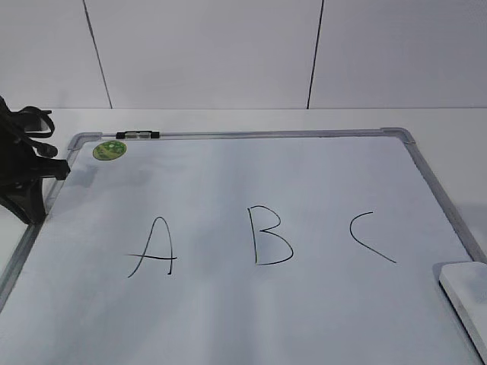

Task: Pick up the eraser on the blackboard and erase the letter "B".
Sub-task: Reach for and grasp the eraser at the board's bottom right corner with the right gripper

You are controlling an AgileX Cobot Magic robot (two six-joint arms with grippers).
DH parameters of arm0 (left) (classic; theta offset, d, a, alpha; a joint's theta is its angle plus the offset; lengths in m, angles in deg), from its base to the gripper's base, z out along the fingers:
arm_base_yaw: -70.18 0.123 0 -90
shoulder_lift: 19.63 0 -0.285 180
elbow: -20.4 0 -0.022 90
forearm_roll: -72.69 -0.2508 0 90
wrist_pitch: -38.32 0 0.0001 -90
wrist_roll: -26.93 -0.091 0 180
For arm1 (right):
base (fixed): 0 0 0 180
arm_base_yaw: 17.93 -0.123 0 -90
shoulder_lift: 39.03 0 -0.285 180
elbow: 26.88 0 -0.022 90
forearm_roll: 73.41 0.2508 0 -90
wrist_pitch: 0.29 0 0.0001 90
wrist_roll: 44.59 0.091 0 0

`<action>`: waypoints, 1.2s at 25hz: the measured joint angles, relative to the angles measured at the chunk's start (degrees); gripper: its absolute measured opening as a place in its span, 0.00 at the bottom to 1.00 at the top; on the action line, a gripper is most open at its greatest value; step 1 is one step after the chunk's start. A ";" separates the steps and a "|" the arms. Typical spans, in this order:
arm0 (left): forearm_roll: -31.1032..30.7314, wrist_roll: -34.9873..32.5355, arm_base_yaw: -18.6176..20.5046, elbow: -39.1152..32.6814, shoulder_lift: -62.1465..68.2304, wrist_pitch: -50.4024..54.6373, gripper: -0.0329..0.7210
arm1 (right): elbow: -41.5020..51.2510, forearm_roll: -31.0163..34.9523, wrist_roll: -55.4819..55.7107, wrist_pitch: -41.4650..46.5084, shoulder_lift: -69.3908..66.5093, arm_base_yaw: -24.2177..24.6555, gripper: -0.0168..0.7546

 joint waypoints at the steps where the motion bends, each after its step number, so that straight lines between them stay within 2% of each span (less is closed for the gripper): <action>1: 0.00 0.00 0.00 0.00 0.00 0.00 0.07 | -1.17 0.50 0.00 -0.44 -1.42 0.00 0.83; 4: 0.10 -0.11 0.00 0.00 0.00 0.00 0.07 | -4.20 1.27 -0.38 -1.90 -6.42 0.00 0.87; 8: 0.10 -0.11 0.00 0.04 0.00 0.09 0.07 | -6.67 1.50 -3.38 -4.07 -12.19 -0.49 0.88; 13: 0.10 -0.11 0.00 0.13 0.00 0.13 0.07 | -7.80 -0.27 -4.97 -5.21 -20.02 -4.28 0.89; 18: 0.10 -0.11 0.00 0.13 0.00 0.26 0.07 | -7.87 -3.56 -2.49 -5.34 -26.11 -4.52 0.89; 30: 0.10 -0.19 0.00 0.13 0.00 0.35 0.07 | -7.92 -3.92 -2.11 -13.15 -35.74 -4.52 0.89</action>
